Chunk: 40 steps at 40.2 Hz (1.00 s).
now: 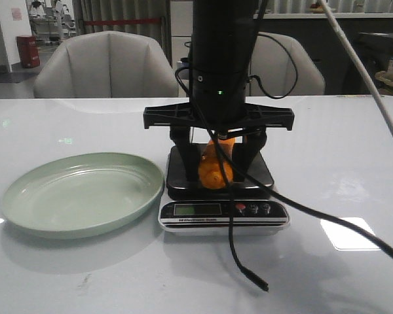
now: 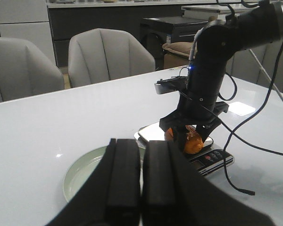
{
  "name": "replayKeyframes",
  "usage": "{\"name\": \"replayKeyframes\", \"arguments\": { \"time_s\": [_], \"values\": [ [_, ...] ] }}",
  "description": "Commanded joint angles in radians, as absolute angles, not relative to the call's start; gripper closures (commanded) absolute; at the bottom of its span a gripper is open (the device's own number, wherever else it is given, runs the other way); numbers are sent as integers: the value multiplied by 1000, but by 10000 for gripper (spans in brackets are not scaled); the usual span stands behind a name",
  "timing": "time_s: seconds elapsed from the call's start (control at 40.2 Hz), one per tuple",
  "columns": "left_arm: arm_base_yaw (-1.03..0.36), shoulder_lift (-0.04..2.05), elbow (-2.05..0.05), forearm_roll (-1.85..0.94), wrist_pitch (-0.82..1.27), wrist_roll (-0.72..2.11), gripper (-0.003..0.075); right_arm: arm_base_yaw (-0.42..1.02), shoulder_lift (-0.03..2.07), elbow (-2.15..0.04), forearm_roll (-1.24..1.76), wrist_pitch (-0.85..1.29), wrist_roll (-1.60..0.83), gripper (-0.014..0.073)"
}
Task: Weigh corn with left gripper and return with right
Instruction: 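Carry the corn with the right gripper over the green plate and lower it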
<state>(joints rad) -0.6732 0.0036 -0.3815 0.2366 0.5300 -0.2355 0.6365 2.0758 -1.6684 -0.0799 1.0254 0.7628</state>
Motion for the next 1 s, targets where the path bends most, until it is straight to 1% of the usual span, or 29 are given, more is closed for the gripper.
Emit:
{"name": "replayKeyframes", "arguments": {
  "time_s": [0.0,0.149,0.348,0.448,0.597,0.697,0.871,0.97],
  "values": [
    [-675,17,-407,243,448,-239,606,638,2016,-1730,-79,1041,729,386],
    [-675,17,-407,243,448,-239,606,659,2016,-1793,0,1018,686,395],
    [-675,17,-407,243,448,-239,606,738,2026,-1814,97,838,583,395],
    [-675,17,-407,243,448,-239,606,772,2051,-1815,128,783,583,395],
    [-675,17,-407,243,448,-239,606,809,2101,-1831,133,764,583,382],
    [-675,17,-407,243,448,-239,606,826,2134,-1852,133,764,583,323],
    [-675,17,-407,243,448,-239,606,833,2170,-1874,133,762,583,162],
    [-675,17,-407,243,448,-239,606,833,2173,-1874,133,753,583,91]
  ]
}}
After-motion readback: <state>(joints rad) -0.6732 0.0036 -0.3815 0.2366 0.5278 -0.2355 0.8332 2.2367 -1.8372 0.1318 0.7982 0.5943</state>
